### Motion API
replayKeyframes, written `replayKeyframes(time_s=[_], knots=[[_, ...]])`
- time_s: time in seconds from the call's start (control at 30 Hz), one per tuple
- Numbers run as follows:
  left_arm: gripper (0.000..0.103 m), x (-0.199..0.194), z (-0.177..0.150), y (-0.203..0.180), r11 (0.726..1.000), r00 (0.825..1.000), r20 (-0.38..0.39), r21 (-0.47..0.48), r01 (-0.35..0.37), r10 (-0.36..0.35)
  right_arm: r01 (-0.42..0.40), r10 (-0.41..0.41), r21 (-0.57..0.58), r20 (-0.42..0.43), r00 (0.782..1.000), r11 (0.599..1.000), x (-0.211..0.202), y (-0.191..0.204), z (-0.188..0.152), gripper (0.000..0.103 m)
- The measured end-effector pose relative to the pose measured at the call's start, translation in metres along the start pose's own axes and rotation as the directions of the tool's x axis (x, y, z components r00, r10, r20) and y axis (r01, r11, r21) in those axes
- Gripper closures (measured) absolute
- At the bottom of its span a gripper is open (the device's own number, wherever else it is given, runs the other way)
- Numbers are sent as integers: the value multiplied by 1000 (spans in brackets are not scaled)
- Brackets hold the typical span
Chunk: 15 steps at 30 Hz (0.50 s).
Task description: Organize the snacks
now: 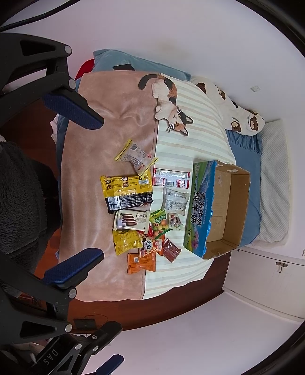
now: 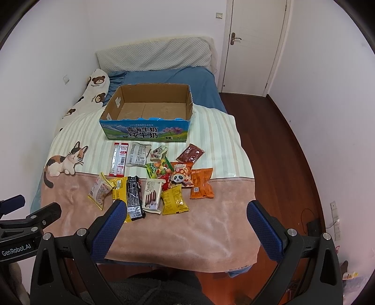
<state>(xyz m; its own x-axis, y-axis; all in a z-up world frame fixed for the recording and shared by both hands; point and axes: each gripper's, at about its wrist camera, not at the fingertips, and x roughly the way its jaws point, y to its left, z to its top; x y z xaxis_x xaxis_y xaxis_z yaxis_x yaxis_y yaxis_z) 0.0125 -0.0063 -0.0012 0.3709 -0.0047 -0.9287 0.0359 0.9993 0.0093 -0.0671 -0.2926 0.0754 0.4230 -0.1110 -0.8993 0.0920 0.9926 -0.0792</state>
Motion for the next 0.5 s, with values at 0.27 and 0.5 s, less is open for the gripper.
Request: replayKeyframes(time_s=[0.27, 0.5], knots=[[0, 0, 0, 0, 1000, 1000, 0, 0, 2, -2, -1, 1, -2, 0, 1000, 1000, 0, -2, 0, 0], [0, 0, 0, 0, 1000, 1000, 1, 2, 2, -2, -6, 6, -5, -3, 1000, 1000, -2, -1, 0, 0]])
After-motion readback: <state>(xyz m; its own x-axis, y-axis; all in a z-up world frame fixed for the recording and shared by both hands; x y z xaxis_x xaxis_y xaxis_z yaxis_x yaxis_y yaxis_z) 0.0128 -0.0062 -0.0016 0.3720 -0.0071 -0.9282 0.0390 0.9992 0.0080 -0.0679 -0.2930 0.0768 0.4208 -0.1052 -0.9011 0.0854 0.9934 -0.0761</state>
